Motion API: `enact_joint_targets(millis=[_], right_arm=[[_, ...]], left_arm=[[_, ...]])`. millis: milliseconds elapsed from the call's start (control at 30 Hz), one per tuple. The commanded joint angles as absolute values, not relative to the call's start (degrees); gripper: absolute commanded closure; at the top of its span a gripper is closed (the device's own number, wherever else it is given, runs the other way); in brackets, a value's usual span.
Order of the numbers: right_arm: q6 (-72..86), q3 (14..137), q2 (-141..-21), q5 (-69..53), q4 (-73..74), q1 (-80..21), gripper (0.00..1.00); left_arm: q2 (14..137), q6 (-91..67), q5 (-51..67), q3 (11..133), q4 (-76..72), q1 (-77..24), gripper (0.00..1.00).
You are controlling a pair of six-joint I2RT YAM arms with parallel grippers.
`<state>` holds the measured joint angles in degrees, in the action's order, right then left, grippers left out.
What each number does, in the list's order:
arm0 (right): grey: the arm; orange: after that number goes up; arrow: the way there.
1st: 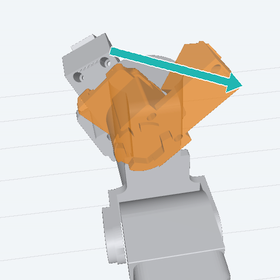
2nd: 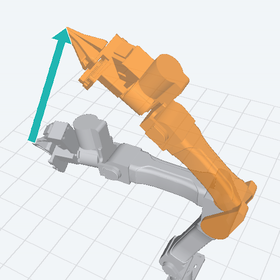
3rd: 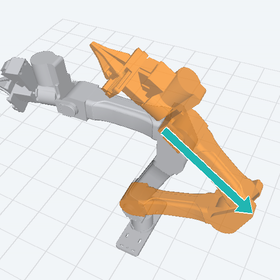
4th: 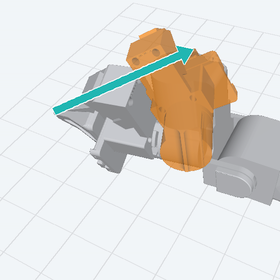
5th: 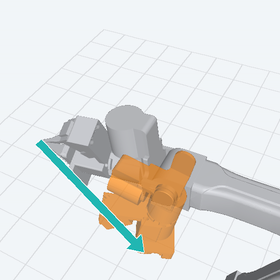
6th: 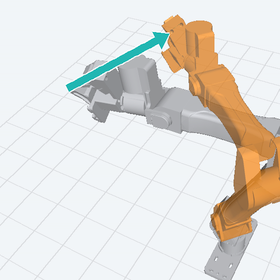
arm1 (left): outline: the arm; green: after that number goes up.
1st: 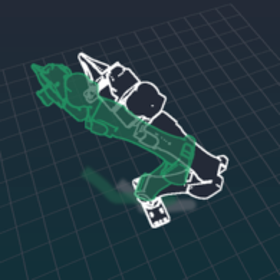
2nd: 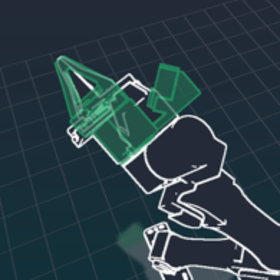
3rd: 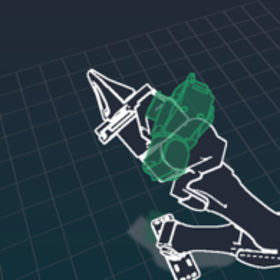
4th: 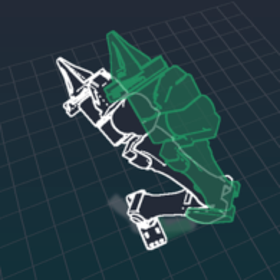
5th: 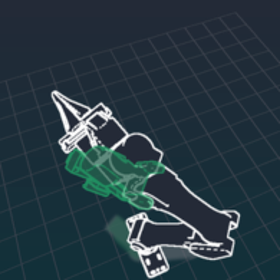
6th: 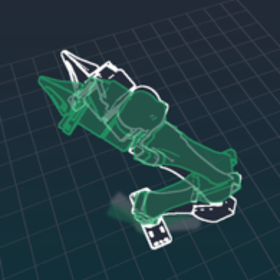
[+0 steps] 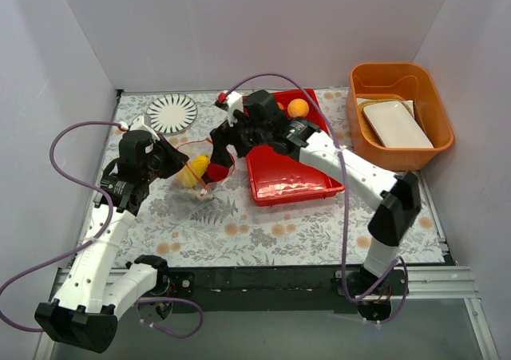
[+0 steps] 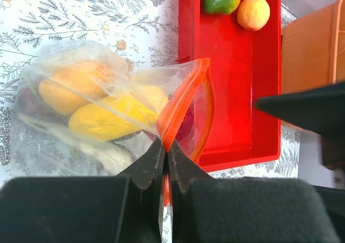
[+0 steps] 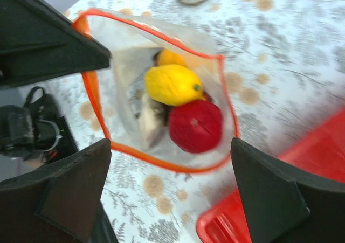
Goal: Place the food in the zip-top bag and seal the zipper
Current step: Place the fake fruit in the zipper food storage bag, then move the fake fruit to the bin.
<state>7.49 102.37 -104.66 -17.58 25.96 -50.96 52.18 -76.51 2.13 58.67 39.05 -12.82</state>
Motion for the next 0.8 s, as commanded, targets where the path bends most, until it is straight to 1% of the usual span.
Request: enact_joint_targets(millis=[0,33,133,267,400,500,533,567,600,633,700,767], right_arm=[[6.06,94.93,-95.98,-0.30,19.43,-48.18,0.02],[6.24,94.05,-95.54,2.96,19.42,-47.38,0.02],[6.41,94.65,-96.59,6.41,22.40,-43.52,0.02],[7.73,100.09,-103.33,6.68,27.15,-36.93,0.02],[8.61,108.70,-111.25,5.54,29.97,-30.08,0.02],[9.66,109.60,-116.09,8.24,26.73,-27.35,0.02],[10.19,109.60,-117.15,10.35,24.20,-26.99,0.02],[10.28,109.25,-119.25,16.20,22.34,-26.90,0.02],[9.33,108.55,-120.31,18.09,19.80,-26.89,0.02],[8.71,108.72,-121.54,19.06,15.69,-26.81,0.02],[6.78,110.99,-125.76,19.95,13.46,-26.63,0.02],[3.35,116.35,-129.96,19.16,11.96,-26.72,0.02]], left_arm=[[50.80,-77.17,0.70,60.91,37.88,-12.66,1.00],[51.24,-77.17,0.70,60.91,37.97,-12.57,1.00],[51.59,-77.26,1.67,60.73,37.53,-12.66,1.00],[51.85,-76.99,2.20,60.29,37.26,-12.66,1.00],[51.94,-76.99,2.81,59.77,36.57,-12.57,1.00],[52.03,-76.64,3.51,59.42,36.30,-12.66,1.00],[52.12,-76.47,3.78,59.15,36.21,-12.57,1.00],[52.29,-76.03,4.13,58.80,36.12,-12.66,1.00],[52.47,-76.11,4.22,58.28,36.21,-12.57,1.00],[52.38,-76.20,4.39,57.75,36.21,-12.57,1.00],[52.12,-76.73,5.53,56.69,35.25,-12.66,1.00],[51.94,-76.90,6.24,55.99,34.72,-12.57,1.00]])
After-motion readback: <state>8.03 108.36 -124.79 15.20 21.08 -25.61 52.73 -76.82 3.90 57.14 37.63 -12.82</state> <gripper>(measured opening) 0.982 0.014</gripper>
